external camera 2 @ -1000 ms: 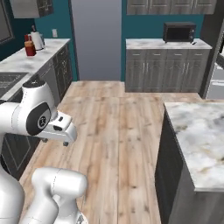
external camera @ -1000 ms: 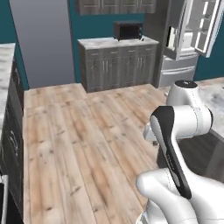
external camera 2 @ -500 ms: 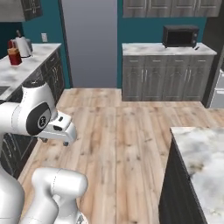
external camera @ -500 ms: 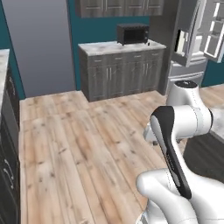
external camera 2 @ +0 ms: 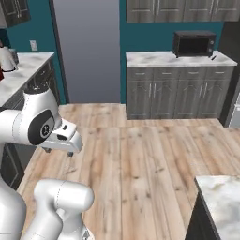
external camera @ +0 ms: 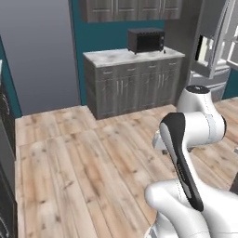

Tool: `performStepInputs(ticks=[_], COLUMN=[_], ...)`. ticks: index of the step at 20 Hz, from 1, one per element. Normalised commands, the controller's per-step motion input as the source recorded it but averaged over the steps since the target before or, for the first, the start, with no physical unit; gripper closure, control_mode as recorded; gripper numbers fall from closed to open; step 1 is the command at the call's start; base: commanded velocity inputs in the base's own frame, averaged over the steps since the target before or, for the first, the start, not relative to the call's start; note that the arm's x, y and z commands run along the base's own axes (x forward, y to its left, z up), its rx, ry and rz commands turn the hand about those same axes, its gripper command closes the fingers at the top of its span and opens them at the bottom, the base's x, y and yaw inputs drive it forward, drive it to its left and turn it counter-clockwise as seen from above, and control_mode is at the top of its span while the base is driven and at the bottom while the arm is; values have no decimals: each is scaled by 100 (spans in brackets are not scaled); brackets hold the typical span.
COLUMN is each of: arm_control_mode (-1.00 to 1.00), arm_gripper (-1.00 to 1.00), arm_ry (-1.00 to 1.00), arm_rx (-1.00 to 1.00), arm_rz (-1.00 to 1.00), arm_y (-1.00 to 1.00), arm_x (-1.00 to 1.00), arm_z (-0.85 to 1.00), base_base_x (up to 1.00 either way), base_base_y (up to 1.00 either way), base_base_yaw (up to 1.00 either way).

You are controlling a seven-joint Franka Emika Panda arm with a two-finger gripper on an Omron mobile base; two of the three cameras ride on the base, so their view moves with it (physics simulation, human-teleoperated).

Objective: Retrieve the butter from the fridge and place it on a plate on the dining table. Then retrieve the butter knife by the fridge and place it near the plate.

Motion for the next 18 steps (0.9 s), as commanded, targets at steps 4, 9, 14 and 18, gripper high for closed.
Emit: performStepInputs(ticks=[4,9,14,18], arm_control_mode=[100,100,100,100], arm_gripper=[-100,-100,-100,-100], arm_ry=[0,0,0,0], arm_rx=[0,0,0,0], arm_rz=[0,0,0,0], arm_y=[0,0,0,0], arm_x=[0,0,0,0], arm_z=[0,0,0,0], base_base_x=[100,100,100,100], base_base_y=[0,0,0,3], base_base_yaw=[-9,-10,-10,-11])
